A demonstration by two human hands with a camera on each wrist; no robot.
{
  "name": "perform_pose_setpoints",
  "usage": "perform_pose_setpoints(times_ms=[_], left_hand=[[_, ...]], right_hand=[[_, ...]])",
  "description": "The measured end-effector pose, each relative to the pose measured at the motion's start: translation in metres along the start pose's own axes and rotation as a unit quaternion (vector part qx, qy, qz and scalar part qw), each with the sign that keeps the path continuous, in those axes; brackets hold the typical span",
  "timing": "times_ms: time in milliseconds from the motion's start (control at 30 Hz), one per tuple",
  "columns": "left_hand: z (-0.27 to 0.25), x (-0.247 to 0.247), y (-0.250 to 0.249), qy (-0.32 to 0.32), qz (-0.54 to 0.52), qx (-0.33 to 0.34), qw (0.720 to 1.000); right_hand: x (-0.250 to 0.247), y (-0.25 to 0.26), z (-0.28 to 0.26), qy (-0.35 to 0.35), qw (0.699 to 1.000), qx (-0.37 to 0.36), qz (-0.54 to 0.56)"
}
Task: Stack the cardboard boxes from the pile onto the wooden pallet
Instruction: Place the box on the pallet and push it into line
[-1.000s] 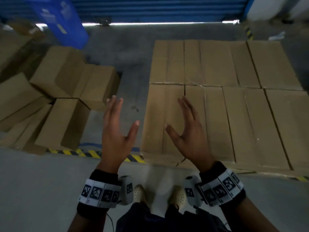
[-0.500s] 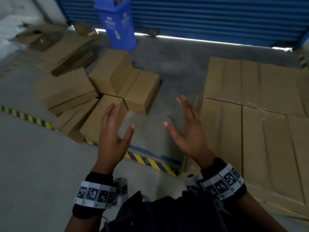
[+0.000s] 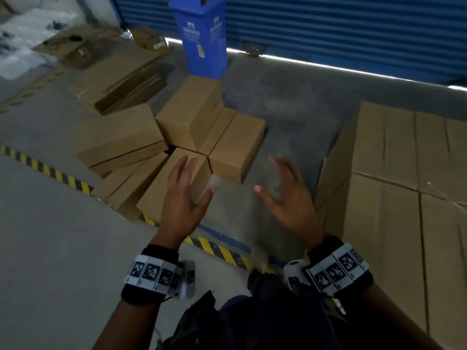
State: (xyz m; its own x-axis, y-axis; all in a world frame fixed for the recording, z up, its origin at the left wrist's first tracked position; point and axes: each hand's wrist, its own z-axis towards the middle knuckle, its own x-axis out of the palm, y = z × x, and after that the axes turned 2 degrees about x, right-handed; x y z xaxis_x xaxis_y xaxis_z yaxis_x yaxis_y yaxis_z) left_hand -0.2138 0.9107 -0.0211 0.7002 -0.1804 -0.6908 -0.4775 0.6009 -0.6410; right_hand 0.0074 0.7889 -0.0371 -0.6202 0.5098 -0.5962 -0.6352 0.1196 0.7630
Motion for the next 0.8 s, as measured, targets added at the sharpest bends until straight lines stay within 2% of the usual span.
perform_pose_setpoints(times_ms=[300,467,800], left_hand=[[0.176,0.05,0.061,0.044,0.02,-0.047,0.998],[0.274,0.083,0.08,0.069,0.026,-0.085,0.994],[0.428,0.144,0.151,0.108,-0.059,-0.176,0.977]], right_hand=[[0.032,-0.069,0.185,-0.005,1.0,0.003,0.004],[0.03,-0.107,0.283,0.031,0.998,0.045,-0.011],[0.054,-0.158,0.418,0.058,0.987,0.142,-0.051]])
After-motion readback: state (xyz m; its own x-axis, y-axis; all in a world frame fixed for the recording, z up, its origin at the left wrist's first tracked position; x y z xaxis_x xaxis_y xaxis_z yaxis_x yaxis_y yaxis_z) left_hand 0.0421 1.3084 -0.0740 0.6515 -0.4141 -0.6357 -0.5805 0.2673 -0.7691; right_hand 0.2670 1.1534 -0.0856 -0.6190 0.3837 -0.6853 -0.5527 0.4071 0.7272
